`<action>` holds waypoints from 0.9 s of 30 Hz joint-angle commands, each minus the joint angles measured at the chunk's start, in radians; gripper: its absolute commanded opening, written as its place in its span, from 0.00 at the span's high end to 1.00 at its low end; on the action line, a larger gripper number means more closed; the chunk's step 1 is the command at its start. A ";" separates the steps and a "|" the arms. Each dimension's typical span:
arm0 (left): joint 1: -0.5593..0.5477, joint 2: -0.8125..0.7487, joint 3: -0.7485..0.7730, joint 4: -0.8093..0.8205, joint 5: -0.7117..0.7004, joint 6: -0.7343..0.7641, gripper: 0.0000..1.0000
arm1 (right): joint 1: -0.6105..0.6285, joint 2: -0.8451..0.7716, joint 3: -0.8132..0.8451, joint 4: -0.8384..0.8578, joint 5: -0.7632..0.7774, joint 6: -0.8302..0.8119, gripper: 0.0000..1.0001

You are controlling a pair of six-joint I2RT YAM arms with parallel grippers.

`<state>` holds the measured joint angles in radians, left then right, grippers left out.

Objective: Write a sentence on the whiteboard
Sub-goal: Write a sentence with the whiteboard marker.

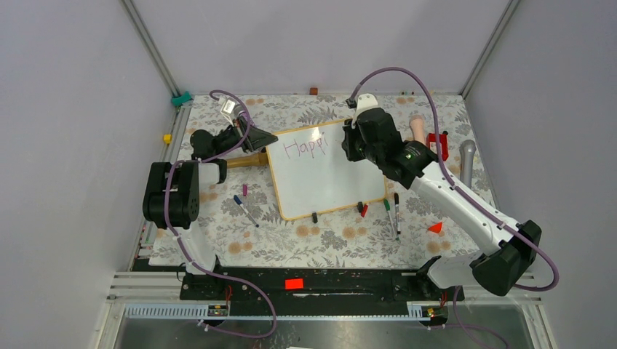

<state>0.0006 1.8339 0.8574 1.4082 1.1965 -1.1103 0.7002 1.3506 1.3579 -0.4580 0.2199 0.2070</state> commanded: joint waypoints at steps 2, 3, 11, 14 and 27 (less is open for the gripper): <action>-0.022 0.003 0.016 0.061 0.057 0.024 1.00 | -0.005 0.007 0.026 0.066 0.006 -0.008 1.00; -0.022 0.002 0.013 0.062 0.058 0.030 1.00 | -0.006 0.009 0.027 0.067 0.004 -0.005 1.00; -0.028 -0.008 -0.026 0.063 0.010 0.031 1.00 | -0.005 0.016 0.027 0.068 -0.002 -0.009 1.00; -0.030 -0.008 -0.018 0.062 0.016 0.031 1.00 | -0.006 0.024 0.027 0.068 -0.011 -0.002 1.00; -0.031 0.004 0.008 0.062 0.037 0.028 1.00 | -0.006 0.093 0.065 0.079 0.005 -0.001 1.00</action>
<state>-0.0051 1.8339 0.8452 1.4124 1.1728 -1.1069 0.6998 1.4258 1.3628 -0.4229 0.2153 0.2066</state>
